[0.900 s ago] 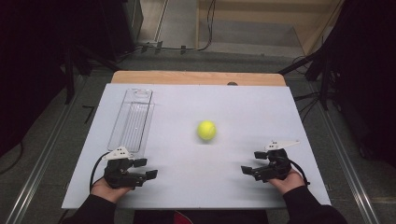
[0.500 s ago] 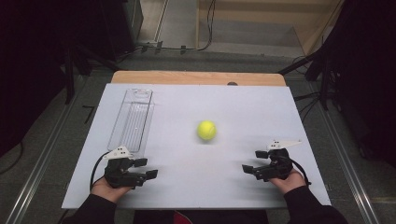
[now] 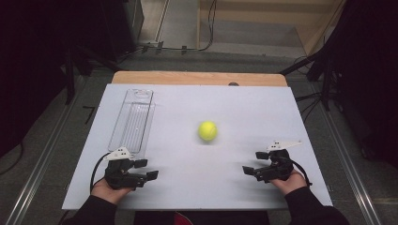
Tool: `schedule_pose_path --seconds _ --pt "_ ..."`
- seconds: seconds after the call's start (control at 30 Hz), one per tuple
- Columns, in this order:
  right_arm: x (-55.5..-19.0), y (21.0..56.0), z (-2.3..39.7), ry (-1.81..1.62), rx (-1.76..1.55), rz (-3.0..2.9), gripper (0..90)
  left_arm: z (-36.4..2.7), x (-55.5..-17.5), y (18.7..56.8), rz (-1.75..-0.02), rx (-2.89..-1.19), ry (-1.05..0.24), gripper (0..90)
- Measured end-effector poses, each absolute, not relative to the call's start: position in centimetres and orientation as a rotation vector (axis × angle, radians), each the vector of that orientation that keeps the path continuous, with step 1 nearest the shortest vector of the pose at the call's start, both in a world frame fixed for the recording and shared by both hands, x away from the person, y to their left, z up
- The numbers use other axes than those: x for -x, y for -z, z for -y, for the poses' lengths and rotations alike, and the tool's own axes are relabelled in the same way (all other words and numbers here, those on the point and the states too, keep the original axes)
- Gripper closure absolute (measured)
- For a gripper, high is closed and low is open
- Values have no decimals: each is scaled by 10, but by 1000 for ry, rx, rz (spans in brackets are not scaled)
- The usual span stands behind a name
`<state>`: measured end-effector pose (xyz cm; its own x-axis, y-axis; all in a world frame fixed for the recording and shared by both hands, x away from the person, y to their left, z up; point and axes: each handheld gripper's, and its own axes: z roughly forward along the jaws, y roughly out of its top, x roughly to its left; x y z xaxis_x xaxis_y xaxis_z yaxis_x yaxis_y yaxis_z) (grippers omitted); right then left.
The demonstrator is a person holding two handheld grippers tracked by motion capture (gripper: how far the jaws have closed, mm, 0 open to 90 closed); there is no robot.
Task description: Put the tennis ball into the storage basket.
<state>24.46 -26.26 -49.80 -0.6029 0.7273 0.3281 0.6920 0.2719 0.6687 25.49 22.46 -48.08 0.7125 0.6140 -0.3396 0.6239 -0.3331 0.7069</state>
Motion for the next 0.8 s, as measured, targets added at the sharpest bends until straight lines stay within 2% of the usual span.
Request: schedule_pose_path --seconds 0.37,0.8 --pt "-244 498 262 -1267 -1382 -2472 71 -224 -255 479 -933 -2030 26 272" --pt "-245 499 261 -1275 -1382 -2476 71 -211 -257 464 -875 -2041 73 101"
